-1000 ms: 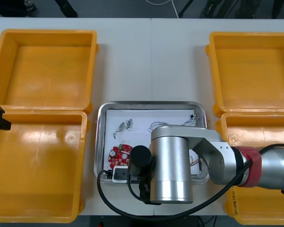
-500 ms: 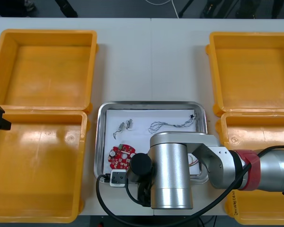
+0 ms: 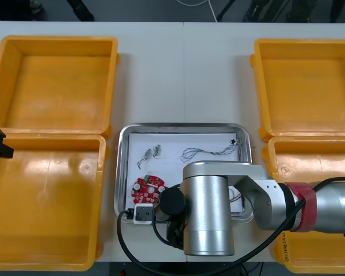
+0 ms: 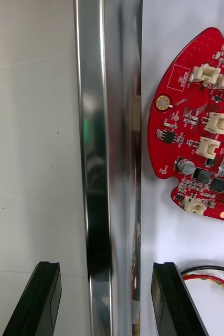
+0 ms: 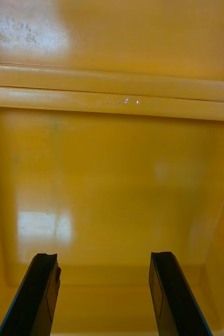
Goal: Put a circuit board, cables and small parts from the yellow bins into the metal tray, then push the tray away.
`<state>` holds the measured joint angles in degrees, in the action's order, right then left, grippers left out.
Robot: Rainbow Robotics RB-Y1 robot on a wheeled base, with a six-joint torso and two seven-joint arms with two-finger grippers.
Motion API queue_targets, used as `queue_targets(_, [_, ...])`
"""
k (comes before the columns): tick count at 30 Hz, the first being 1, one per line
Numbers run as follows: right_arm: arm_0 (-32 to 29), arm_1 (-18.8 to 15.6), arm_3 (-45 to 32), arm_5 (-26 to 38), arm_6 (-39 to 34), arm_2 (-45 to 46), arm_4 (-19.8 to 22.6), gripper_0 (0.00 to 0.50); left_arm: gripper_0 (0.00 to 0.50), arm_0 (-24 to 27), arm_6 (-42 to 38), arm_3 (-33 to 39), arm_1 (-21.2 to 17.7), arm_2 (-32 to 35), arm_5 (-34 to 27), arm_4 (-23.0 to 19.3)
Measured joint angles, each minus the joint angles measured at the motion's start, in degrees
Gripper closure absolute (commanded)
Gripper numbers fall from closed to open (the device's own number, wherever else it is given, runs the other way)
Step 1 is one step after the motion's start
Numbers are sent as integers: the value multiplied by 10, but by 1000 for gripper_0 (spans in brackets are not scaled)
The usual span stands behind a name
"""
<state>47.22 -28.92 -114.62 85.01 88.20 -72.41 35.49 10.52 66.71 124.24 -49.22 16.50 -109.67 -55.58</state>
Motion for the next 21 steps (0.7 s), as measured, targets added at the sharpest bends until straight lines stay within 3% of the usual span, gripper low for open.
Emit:
queue_targets(15, [0,-11,0,-6,0,-7,-17,11,0,0,0,0,0,0,0,0])
queue_targets(18, [0,-15,0,-13,0,-10,-17,139,0,0,0,0,0,0,0,0])
queue_targets(20, [0,-16,0,-15,0,-11,-17,299,0,0,0,0,0,0,0,0])
queue_targets(21, [0,-16,0,-16,0,-11,-17,331,0,0,0,0,0,0,0,0])
